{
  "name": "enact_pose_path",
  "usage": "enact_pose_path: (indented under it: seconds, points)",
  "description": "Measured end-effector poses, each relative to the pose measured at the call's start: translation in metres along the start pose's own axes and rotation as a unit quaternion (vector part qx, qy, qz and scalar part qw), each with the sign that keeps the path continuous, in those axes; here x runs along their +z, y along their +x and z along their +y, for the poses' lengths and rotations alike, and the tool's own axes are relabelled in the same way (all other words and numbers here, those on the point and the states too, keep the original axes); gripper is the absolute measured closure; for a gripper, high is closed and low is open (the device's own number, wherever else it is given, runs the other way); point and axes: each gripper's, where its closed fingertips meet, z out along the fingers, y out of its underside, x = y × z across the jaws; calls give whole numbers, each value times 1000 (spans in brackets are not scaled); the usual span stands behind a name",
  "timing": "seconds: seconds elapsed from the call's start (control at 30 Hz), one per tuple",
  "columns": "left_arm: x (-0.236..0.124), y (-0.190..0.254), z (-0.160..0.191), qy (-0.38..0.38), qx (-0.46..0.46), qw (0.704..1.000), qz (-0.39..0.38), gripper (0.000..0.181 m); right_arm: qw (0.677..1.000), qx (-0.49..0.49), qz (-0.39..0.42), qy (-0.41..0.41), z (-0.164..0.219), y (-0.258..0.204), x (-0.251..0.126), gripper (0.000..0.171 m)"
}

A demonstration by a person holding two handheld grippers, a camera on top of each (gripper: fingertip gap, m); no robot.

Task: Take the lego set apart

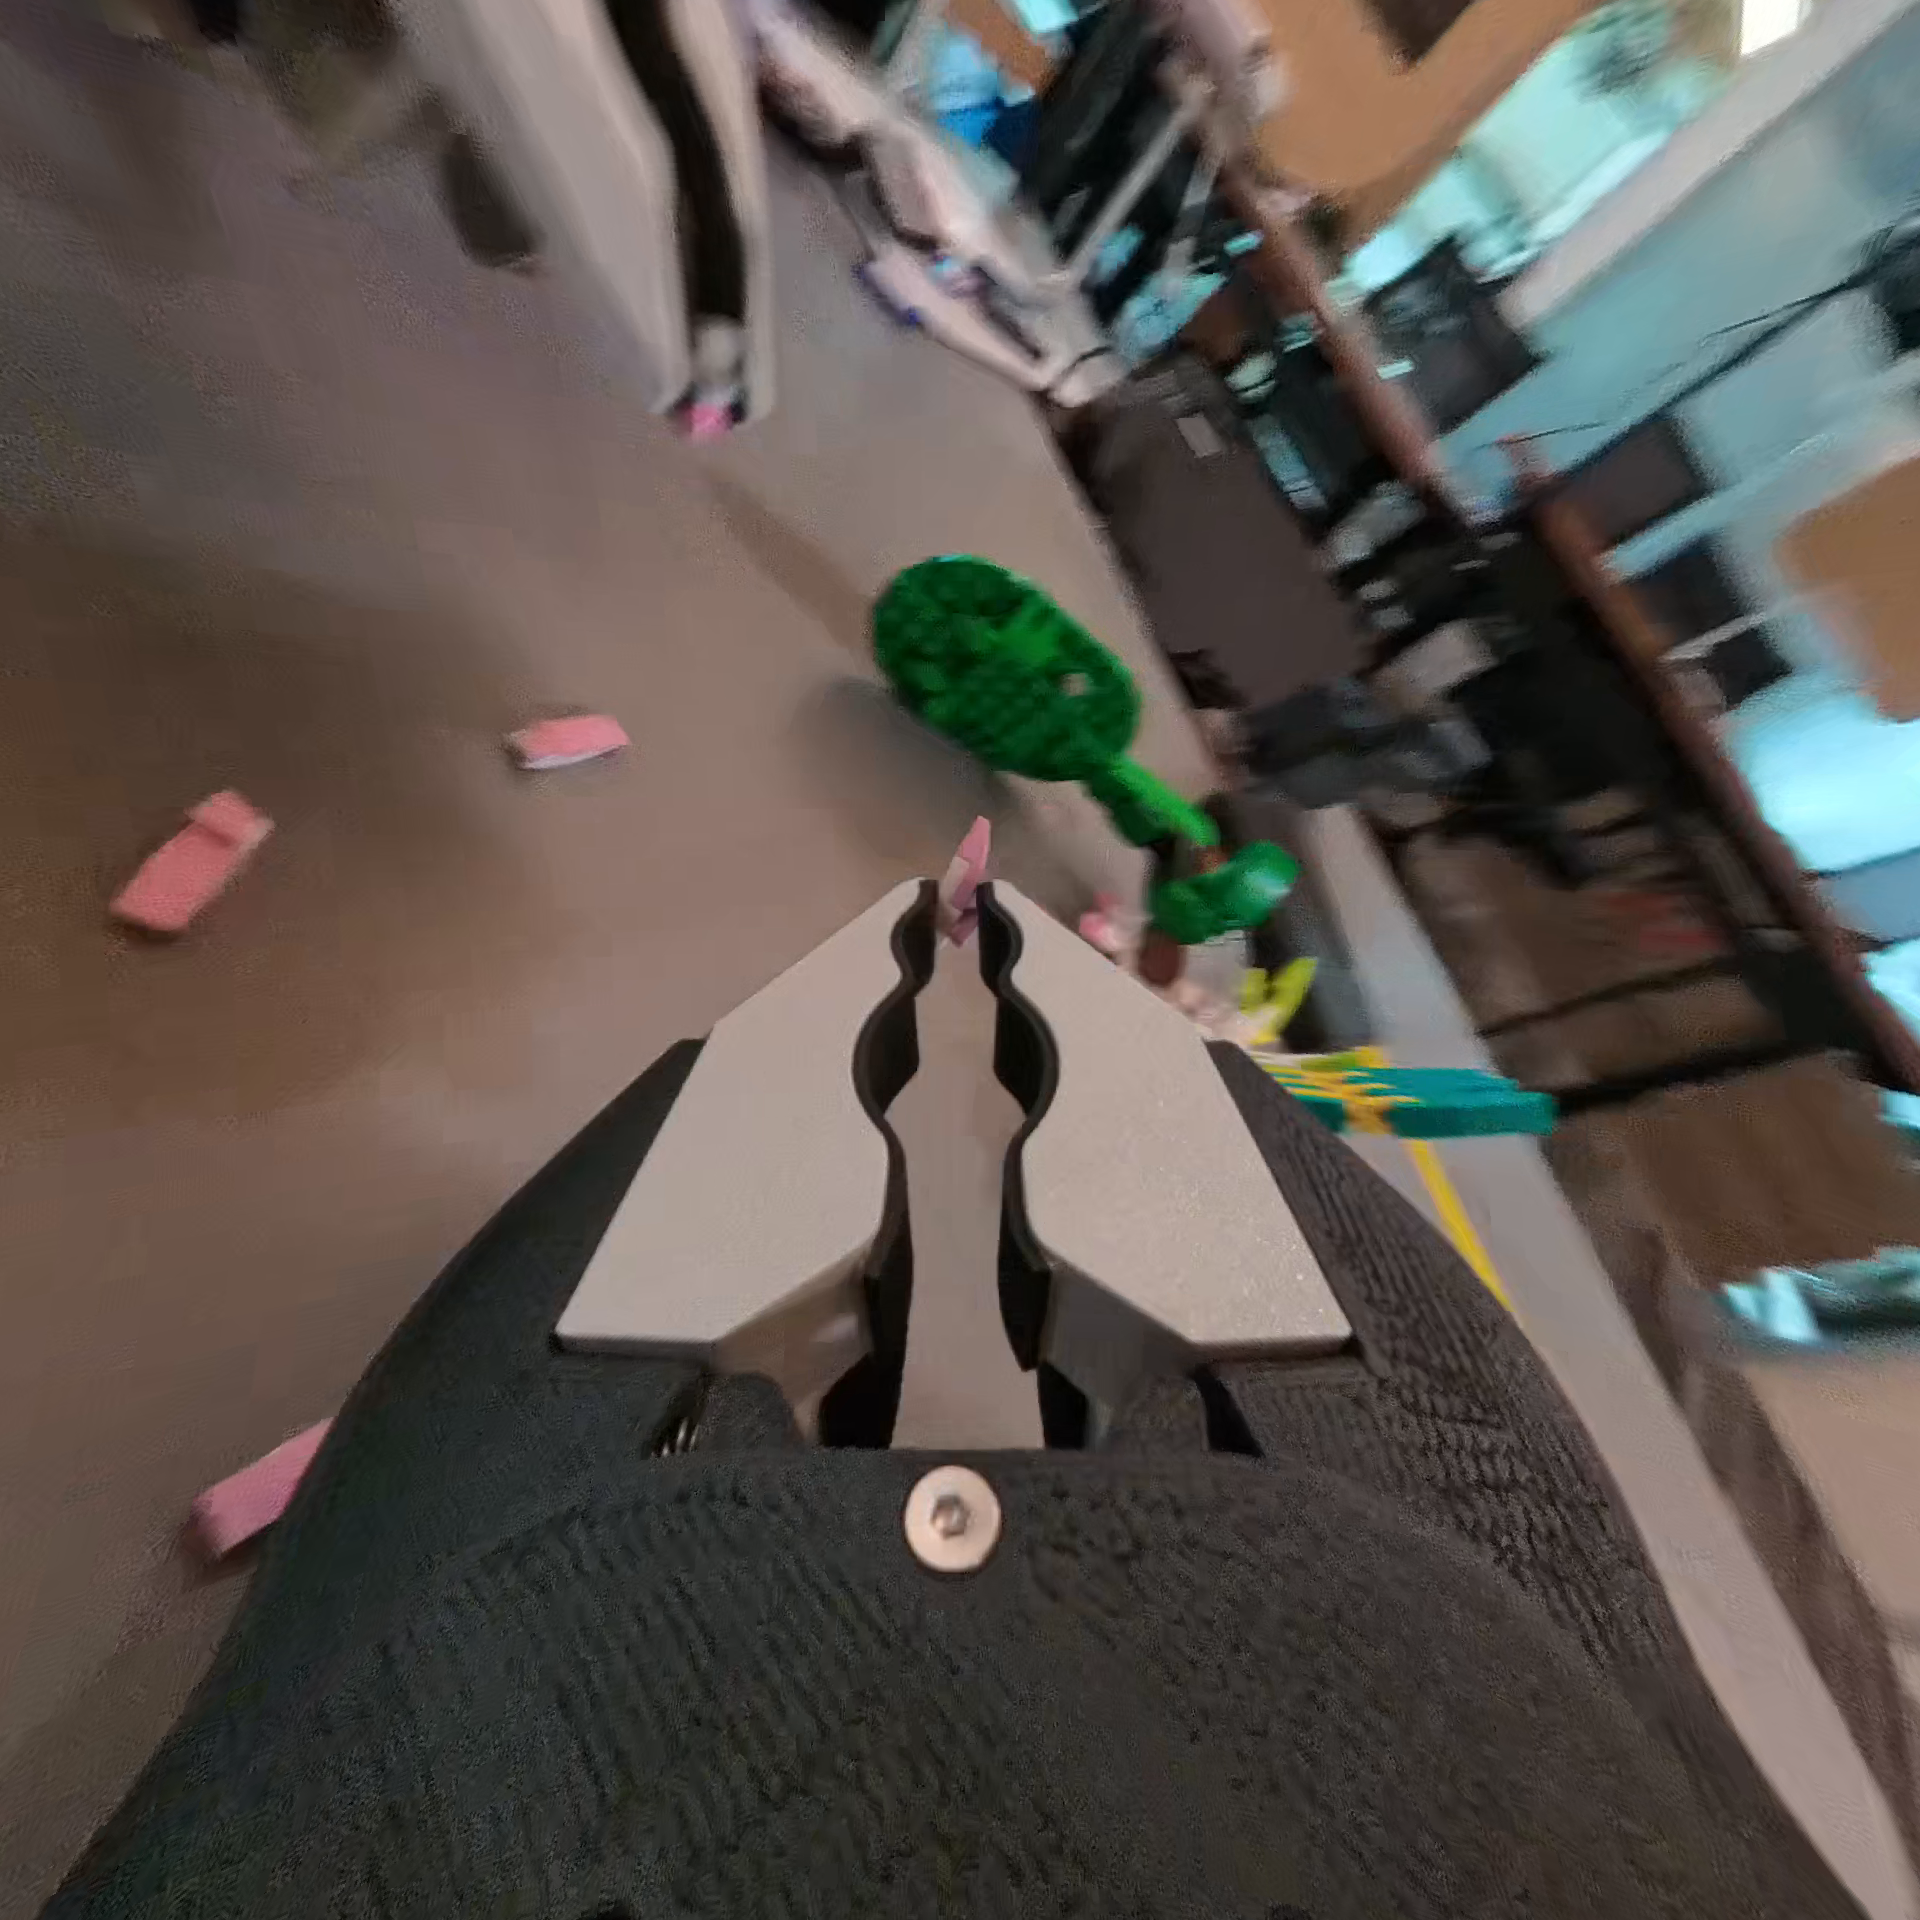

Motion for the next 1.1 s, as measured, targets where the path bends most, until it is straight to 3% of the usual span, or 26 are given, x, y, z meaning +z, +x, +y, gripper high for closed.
enact_pose_path:
  seconds: [0.03,0.13,0.23,0.3,0.37,0.43,0.53,0.6,0.7,0.83,0.93,1.03,1.1]
  points:
    - [0,2,-3,16,-2,1000,11,172,999,2,-38,-11,3,-11,1,165]
    - [5,18,-10,57,5,997,60,172,991,-4,-126,-51,15,-48,6,150]
    - [6,33,-16,91,49,991,87,172,986,31,-145,-74,20,-56,10,135]
    - [4,42,-19,110,96,985,94,172,980,102,-168,-37,6,-55,6,125]
    - [0,50,-26,138,130,977,101,172,953,215,-212,28,-19,-52,-2,134]
    - [-4,58,-31,163,158,968,109,172,873,364,-301,127,-56,-50,-20,146]
    - [-9,68,-35,187,193,956,121,172,692,535,-429,225,-94,-38,-48,151]
    - [-7,72,-35,188,205,953,121,172,634,575,-462,232,-99,-40,-50,155]
    - [-6,74,-34,188,219,950,117,172,575,598,-503,242,-109,-44,-57,162]
    - [-8,75,-35,192,219,949,120,172,554,611,-509,247,-112,-44,-58,167]
    - [-4,67,-30,160,236,955,81,172,595,595,-483,241,-105,-44,-51,168]
    - [0,57,-26,127,318,940,1,171,641,577,-449,234,-96,-40,-45,168]
    - [1,57,-22,106,349,931,-9,171,670,554,-440,223,-93,-43,-44,169]
